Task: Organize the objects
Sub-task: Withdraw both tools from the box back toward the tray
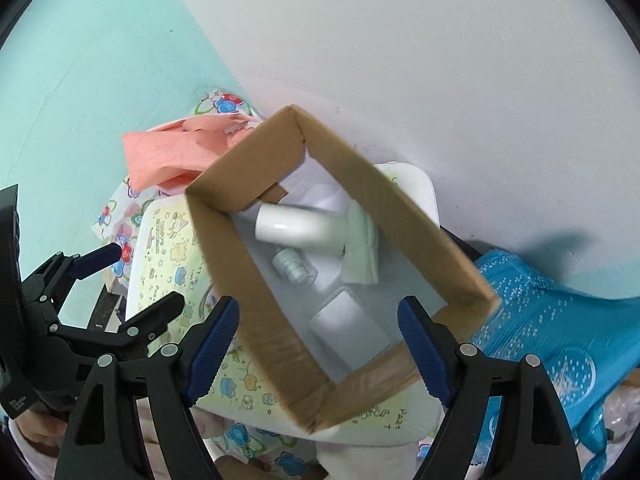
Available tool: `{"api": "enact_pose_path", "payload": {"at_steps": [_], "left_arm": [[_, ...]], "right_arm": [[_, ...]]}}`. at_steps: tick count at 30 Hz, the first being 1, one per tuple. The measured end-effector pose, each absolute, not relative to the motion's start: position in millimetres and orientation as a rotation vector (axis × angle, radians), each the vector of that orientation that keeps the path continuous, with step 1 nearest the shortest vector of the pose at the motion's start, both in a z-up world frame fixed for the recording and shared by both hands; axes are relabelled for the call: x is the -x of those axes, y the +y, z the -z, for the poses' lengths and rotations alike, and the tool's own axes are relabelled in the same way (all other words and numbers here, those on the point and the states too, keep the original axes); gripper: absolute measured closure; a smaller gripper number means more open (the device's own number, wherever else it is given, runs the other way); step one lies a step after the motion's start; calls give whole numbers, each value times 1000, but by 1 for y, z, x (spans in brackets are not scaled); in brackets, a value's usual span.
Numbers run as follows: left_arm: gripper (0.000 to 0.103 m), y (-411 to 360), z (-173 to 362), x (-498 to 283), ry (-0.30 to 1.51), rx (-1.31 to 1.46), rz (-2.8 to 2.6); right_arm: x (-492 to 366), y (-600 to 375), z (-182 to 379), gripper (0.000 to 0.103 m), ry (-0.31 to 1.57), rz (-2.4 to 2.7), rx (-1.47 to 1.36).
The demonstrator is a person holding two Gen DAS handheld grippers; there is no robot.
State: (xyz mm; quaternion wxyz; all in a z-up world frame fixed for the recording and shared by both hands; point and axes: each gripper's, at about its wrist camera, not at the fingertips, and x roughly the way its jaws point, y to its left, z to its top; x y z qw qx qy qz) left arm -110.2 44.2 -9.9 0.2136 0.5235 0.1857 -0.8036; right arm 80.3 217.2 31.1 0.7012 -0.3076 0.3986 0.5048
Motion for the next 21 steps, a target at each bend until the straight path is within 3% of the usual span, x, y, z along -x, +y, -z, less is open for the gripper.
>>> {"api": "enact_pose_path", "payload": {"at_steps": [21], "left_arm": [[4,38,21,31,611,-1390,2148]], "right_arm": [[4,214,4,19,847,-1090,772]]}}
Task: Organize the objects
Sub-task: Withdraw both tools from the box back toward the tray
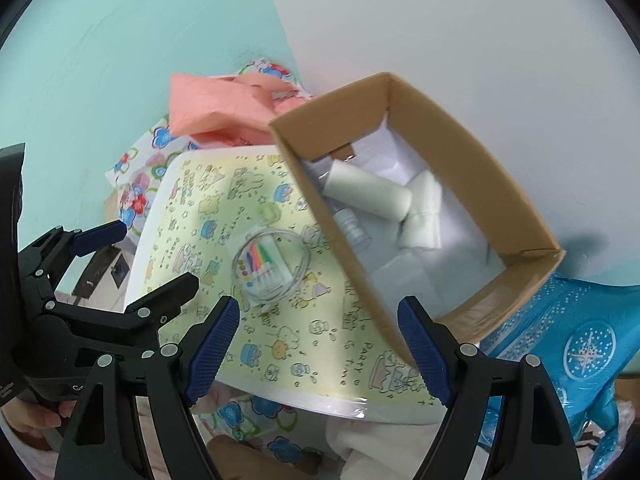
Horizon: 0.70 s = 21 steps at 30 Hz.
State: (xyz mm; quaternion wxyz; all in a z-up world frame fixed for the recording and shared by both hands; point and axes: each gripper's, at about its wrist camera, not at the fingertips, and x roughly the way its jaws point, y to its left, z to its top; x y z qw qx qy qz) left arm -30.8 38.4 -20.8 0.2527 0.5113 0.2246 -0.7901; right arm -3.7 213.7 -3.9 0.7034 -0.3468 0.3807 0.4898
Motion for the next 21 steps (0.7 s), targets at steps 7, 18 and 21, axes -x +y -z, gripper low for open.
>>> {"api": "enact_pose_path", "payload": {"at_steps": [7,18,21], "left_arm": [[4,29,40,2,658,-1370,2085],[4,17,77,-34,732,-1394,2003],[4,12,85,-42,753,-1396,1992]], "right_arm": [[28,224,23,19,863,-1082,809],[50,250,58,19,914,-1066,835],[54,258,68,19,932,-1055,844]]}}
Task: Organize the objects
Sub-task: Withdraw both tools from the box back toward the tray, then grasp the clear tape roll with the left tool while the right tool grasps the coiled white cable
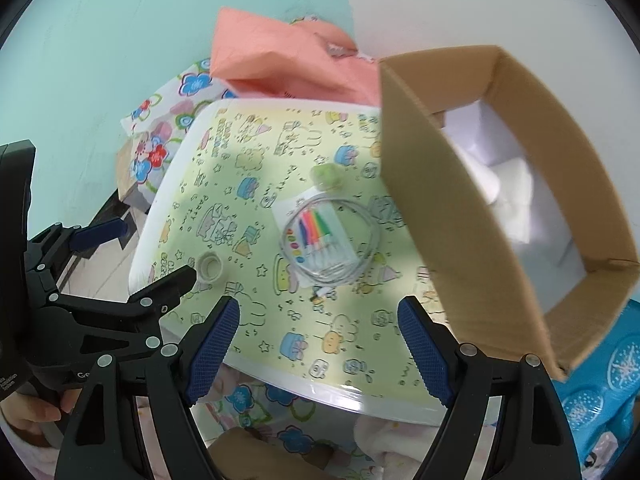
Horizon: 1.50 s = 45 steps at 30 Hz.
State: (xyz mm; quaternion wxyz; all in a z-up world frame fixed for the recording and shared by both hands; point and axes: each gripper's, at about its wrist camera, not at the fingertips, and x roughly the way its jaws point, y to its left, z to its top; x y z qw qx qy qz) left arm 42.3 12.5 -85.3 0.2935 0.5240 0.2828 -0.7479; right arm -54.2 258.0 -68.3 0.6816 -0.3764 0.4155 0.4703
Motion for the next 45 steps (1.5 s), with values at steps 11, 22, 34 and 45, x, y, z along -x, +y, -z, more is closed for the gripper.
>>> {"api": "enact_pose_path", "payload": {"at_steps": [11,22,34,45], "left_arm": [[4,0,116,-49,792,-1418,1978],[4,-9,151,-51,927,-1437,1948],[14,-10,180,-47,911,-1457,1914],[42,2,205,-42,873,-1516,1889]], "right_arm": [[59,280,100,19,1012,-964,795],[47,290,129,19,1061,-917,779],[34,298,163,19,1120,-855,766],[25,295,183,19,1148,-818,729]]}}
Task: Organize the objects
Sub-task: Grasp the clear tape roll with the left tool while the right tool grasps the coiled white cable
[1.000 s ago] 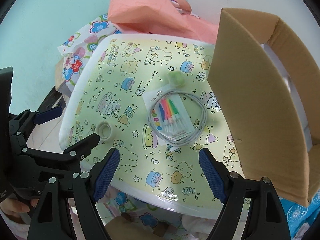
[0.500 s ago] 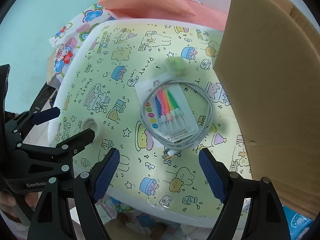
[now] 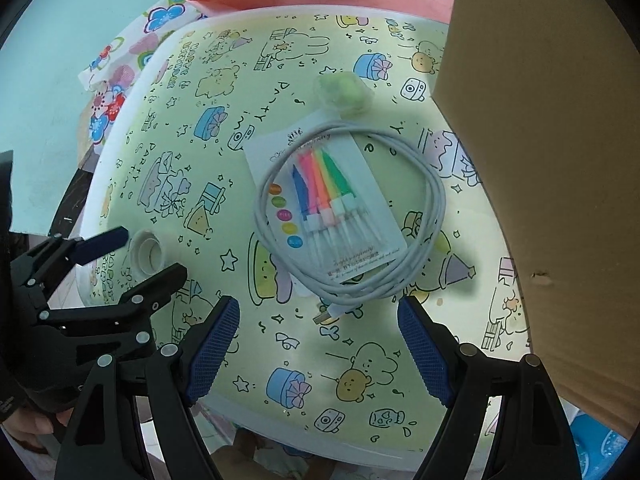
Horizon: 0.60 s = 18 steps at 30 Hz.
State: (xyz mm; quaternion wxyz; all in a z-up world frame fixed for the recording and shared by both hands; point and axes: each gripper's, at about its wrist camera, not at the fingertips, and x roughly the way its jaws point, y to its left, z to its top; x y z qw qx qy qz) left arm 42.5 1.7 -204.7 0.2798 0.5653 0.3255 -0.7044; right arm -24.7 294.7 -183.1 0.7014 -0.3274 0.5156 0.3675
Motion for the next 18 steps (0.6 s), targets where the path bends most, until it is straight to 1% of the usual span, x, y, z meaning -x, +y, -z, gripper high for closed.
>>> {"api": "enact_pose_path", "payload": {"at_steps": [1,2,3,4,11,15,17,18], "left_arm": [[45,3,204,-42,851,-1513,1888],[56,5,202,-41,838,-1504,1897],[60,6,201,-40,838,-1502,1905],[62,8,199,-39,841,-1501,1915],[62,22,196,-25,804,-1531,1982],[62,19,193,-24,830,-1512,1993],[62,17,192,-23,845,-1506,1986],[62,16,192,-23,850,-1505,1986]], "right_arm": [[24,294,183,19,1141,-815,727],[23,292,182,19,1136,-810,726],[23,291,181,19,1134,-805,722],[22,290,181,19,1133,-805,716],[10,282,171,19,1130,-791,651],[3,280,171,19,1142,-705,610],[1,280,174,20,1131,-673,634],[1,279,174,22,1135,-673,628]]}}
